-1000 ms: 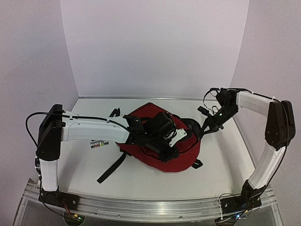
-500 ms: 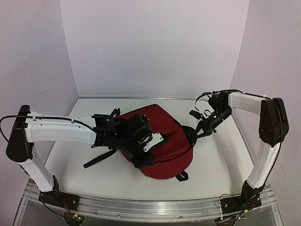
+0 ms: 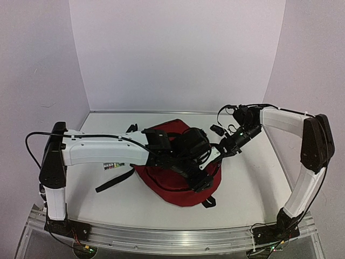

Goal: Pack the student bag
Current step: Zip the student bag at the center of the board.

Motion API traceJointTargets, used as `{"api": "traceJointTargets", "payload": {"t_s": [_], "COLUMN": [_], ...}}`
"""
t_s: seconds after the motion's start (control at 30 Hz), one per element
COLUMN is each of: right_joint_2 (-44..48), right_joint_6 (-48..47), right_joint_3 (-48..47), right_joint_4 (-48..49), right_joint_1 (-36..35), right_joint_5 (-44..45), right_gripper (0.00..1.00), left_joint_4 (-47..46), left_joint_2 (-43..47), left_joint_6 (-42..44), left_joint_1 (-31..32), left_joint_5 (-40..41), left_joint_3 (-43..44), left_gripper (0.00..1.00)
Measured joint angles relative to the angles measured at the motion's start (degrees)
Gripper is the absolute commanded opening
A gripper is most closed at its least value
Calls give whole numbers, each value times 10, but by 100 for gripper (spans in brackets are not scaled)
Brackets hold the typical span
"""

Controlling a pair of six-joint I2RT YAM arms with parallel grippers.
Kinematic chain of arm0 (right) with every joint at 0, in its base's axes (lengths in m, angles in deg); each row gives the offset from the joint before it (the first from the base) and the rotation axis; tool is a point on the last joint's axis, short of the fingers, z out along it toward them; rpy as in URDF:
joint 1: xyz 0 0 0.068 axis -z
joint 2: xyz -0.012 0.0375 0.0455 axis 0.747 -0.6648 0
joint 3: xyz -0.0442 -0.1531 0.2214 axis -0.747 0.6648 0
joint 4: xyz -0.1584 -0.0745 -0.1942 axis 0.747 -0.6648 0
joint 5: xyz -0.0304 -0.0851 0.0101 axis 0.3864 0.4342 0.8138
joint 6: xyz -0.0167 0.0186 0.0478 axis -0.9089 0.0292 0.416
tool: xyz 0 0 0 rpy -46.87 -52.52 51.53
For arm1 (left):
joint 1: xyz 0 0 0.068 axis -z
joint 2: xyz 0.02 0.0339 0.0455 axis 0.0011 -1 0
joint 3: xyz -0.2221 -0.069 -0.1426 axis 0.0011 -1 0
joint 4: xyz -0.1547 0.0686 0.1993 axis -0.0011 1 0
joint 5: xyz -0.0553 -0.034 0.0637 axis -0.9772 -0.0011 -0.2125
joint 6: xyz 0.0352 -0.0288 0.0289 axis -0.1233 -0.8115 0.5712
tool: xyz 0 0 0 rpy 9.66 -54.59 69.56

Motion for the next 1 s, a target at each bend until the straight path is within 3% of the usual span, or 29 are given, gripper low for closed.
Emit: {"api": "traceJointTargets", "payload": {"t_s": [0.17,0.37,0.47,0.7,1.0], "right_joint_2": [6,6,6,-3,-77], "right_joint_6": [14,19,18,0,-16], "right_joint_3": [14,19,19,12,-74], "right_joint_4": [9,10,10,1,-19], "right_joint_1": [0,0,1,9,28], "right_joint_5": [-4,-5,-3,16,27], "right_gripper": [0,0,0,0,0], "left_joint_4": [-19,-4,8,10,42], "left_joint_2": [-71,-141,-142,-104,-24], "left_joint_6": [-3,-19,-25,-31,-23], "left_joint_1": [0,0,3,24,61], "left_joint_5": [9,18,27,53,61], "left_joint_3": [66,132,132,81,16], "left_gripper": [53,13,1,0,0]}}
